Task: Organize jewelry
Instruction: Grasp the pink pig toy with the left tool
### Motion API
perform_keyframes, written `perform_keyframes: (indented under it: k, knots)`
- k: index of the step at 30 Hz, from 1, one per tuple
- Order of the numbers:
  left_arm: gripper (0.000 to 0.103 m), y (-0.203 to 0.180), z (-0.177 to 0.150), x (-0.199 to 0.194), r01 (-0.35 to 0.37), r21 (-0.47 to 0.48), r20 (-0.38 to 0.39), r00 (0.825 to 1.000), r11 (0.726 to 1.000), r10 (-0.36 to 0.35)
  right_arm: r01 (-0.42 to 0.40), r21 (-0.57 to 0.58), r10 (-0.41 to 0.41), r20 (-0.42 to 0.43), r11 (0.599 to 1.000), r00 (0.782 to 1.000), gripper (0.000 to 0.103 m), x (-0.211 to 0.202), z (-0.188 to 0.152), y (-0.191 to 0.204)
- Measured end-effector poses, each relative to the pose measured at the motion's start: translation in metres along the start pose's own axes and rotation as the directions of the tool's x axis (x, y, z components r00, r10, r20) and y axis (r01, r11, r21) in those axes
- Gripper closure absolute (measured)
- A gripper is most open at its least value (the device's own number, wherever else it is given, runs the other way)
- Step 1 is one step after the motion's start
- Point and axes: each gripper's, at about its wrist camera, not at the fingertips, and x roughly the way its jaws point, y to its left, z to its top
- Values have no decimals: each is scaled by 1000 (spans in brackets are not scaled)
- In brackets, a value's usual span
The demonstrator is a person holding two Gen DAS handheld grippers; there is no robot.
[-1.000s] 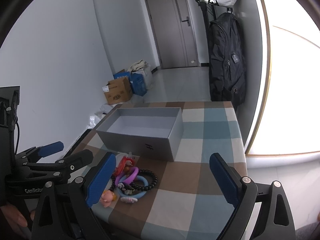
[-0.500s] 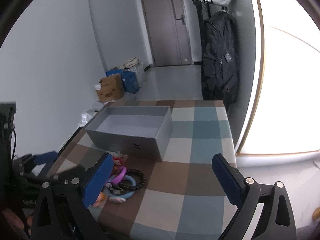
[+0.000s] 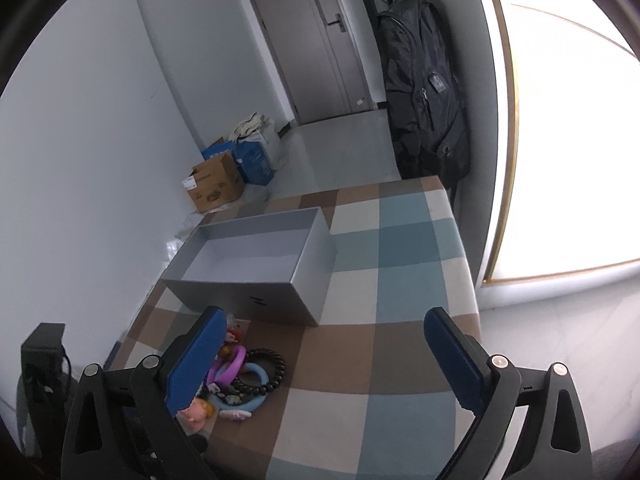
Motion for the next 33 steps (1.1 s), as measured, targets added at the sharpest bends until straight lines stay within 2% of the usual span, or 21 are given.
perform_keyframes:
  k: [4,6,8,13,19,24,28,33]
  knots:
    - [41,-4,5,0,4,4,6,1000,1000,-4,-8,-1,8,0,1000,1000,3,-1,0,0]
    - [44,-1,7,5,-7,6,10,1000,1000,7,-10,6,10,1,1000,1000,3,-3,0,0]
    - [61,0,9,6,-29,3,11,1000,1000,29,-13,15,13,0,1000,1000,3,-4,0,-2]
    - [77,2,8,5,-10,6,0,1000,1000,10,-18,33,18,-3,999,1000,3,-5,1,-4]
    - [77,-6,4,2,1,41,3,1000,999,-1,-14,31,14,1,999,1000,3,-8,-1,-4]
    - [78,-5,8,-8,65,18,30,997,998,-65,-7,33,7,-7,999,1000,3,-7,-2,-5]
    - [78,-3,13,-16,85,0,59,995,996,-85,-9,40,10,-38,999,999,3,-2,-5,-7]
    - [78,5,20,-29,107,-32,108,989,994,-103,-82,68,90,-116,994,989,3,11,-11,-4]
